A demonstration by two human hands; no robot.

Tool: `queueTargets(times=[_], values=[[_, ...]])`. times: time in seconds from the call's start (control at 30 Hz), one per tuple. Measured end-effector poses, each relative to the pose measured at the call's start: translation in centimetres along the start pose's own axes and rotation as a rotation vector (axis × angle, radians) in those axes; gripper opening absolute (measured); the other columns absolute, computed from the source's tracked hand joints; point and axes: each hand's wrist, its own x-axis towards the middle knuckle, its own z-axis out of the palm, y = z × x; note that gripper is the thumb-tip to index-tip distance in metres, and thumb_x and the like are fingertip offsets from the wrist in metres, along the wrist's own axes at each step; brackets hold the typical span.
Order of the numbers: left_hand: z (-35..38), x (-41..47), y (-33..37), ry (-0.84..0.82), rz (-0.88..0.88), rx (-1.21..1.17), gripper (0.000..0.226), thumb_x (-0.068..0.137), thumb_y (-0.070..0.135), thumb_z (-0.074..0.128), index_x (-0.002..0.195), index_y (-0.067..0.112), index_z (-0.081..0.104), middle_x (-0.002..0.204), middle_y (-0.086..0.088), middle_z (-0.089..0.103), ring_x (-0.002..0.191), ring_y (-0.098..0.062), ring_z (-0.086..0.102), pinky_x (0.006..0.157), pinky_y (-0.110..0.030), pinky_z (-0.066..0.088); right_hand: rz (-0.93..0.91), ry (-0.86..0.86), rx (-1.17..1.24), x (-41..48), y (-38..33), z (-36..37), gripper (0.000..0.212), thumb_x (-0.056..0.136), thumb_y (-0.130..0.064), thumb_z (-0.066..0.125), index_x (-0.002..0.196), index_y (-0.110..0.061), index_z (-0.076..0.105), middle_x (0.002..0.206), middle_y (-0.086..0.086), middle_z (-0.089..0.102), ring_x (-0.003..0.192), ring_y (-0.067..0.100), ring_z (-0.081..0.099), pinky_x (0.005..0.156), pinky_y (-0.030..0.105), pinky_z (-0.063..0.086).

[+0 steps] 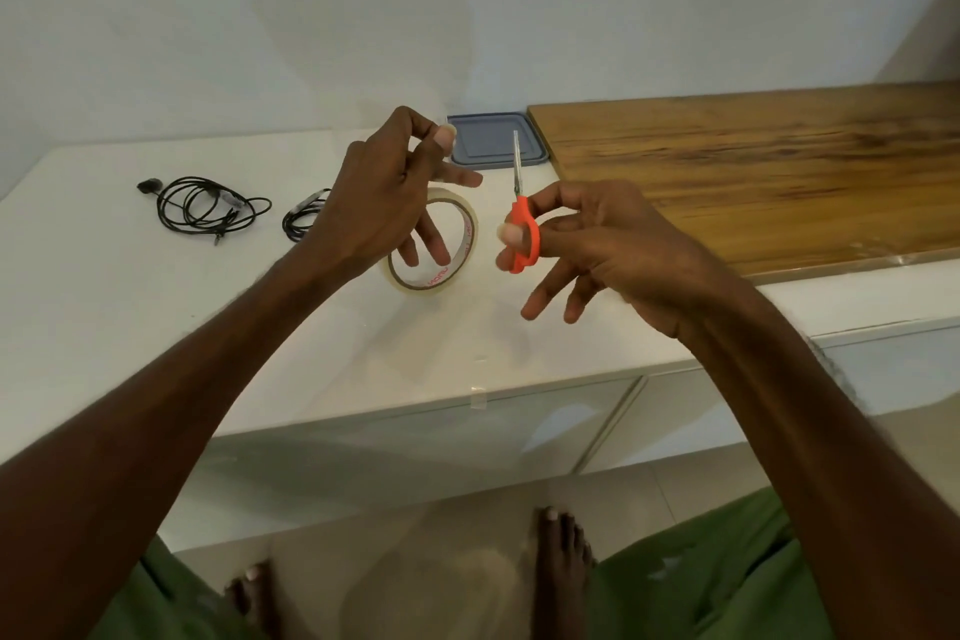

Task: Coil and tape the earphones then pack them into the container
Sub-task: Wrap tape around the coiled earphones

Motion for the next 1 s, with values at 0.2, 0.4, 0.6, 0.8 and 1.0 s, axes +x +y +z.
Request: queueTargets(times=[0.2,0.4,0.6,0.8,1.0], values=[[-0.5,-0.1,0.1,-0.037,-0.028,-0.023,0.026,0.105,0.036,0.038,0.107,0.01,0.04,0.106,0.001,0.075,0.041,-0.029,0.064,0.033,-0.026,0.047,0.046,-0.09,-0.107,-0.3,-0.2,0.9,0.036,0.093,-0.04,0.061,0.117,-0.013,0.054,0.093,-0.001,0.077,0.059,0.031,0.072,0.044,0.025,0.052],[-0.6,0.1,-0.1,-0.04,-0.006,-0.009,0.027,0.104,0.036,0.04,0.106,0.009,0.041,0.1,-0.001,0.076,0.042,-0.029,0.065,0.033,-0.025,0.047,0.151,-0.173,-0.266,-0.7,-0.3,1.2,0.055,0.091,-0.059,0.046,0.127,-0.017,0.047,0.112,0.0,0.066,0.068,0.025,0.073,0.051,0.027,0.056],[-0.5,0.2,-0.4,-0.045,0.025,-0.015,0.028,0.101,0.04,0.045,0.105,0.012,0.044,0.092,0.0,0.077,0.042,-0.028,0.066,0.032,-0.025,0.046,0.054,-0.147,-0.417,-0.1,-0.7,0.9,0.054,0.079,-0.046,0.072,0.123,-0.016,0.061,0.098,0.006,0.069,0.057,0.016,0.067,0.049,0.019,0.05],[-0.2,0.0,-0.2,-0.047,0.06,-0.005,0.026,0.102,0.039,0.045,0.105,0.013,0.045,0.097,-0.001,0.077,0.041,-0.026,0.066,0.031,-0.02,0.042,0.03,-0.131,-0.496,0.9,-0.6,0.7,0.047,0.085,-0.04,0.071,0.123,-0.013,0.065,0.089,0.003,0.071,0.046,0.01,0.06,0.048,0.019,0.05],[0.0,-0.3,0.3,-0.028,0.089,0.051,0.023,0.102,0.038,0.045,0.104,0.015,0.046,0.113,-0.004,0.073,0.042,-0.022,0.066,0.031,-0.021,0.043,0.005,-0.133,-0.516,1.2,-1.3,0.3,0.048,0.082,-0.044,0.071,0.118,-0.013,0.07,0.076,-0.002,0.07,0.044,0.008,0.057,0.047,0.019,0.049]])
